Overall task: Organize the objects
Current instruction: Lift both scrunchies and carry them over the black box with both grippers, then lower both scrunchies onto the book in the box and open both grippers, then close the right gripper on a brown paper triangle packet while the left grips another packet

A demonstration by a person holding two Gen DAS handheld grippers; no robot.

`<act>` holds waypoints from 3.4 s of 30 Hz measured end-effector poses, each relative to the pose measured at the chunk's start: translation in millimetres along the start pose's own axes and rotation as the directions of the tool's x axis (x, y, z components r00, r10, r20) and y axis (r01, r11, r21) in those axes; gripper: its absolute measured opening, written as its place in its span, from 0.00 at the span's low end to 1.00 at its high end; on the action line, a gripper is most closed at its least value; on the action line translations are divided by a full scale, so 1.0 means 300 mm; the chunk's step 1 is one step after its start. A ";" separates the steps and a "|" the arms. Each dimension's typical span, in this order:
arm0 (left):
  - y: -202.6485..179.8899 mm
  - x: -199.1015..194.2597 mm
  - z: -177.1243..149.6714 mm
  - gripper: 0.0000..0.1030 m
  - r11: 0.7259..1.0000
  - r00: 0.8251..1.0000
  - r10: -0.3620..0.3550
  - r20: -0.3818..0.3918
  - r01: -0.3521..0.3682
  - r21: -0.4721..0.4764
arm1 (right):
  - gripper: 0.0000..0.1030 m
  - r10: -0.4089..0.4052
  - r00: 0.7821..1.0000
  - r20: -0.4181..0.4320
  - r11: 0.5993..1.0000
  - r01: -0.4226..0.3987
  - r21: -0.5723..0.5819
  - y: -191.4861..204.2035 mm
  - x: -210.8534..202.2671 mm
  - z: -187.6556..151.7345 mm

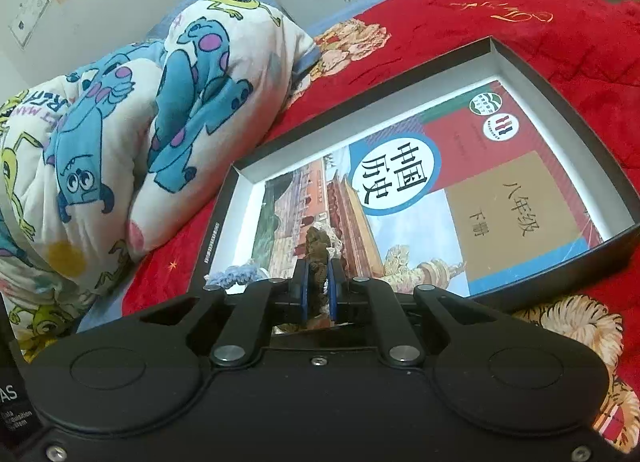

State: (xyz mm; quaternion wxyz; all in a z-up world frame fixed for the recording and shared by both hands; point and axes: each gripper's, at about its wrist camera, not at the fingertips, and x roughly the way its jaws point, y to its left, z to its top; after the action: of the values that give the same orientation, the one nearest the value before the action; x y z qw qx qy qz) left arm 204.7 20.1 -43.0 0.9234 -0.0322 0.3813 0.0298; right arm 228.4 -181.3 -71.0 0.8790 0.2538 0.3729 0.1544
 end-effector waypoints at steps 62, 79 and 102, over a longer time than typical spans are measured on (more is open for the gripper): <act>-0.105 -0.431 -0.169 0.89 0.975 0.966 -0.221 0.135 0.213 0.072 | 0.75 -0.112 0.970 0.217 0.993 0.103 0.053 -0.060 -0.654 -0.178; -0.269 -0.383 -0.302 0.89 0.962 0.974 -0.218 0.056 0.204 0.181 | 0.75 -0.249 0.964 0.089 0.967 0.243 0.070 -0.152 -0.621 -0.227; -0.242 -0.226 -0.290 0.65 0.986 0.988 -0.148 -0.053 0.151 0.065 | 0.59 -0.227 0.974 -0.011 0.964 0.227 0.138 -0.180 -0.451 -0.245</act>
State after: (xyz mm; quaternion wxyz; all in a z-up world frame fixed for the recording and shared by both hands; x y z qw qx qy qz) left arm 101.3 -61.3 -54.0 0.9142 -0.0296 0.4007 -0.0536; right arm 87.5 -263.6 -66.8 0.8722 0.2702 0.4070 0.0259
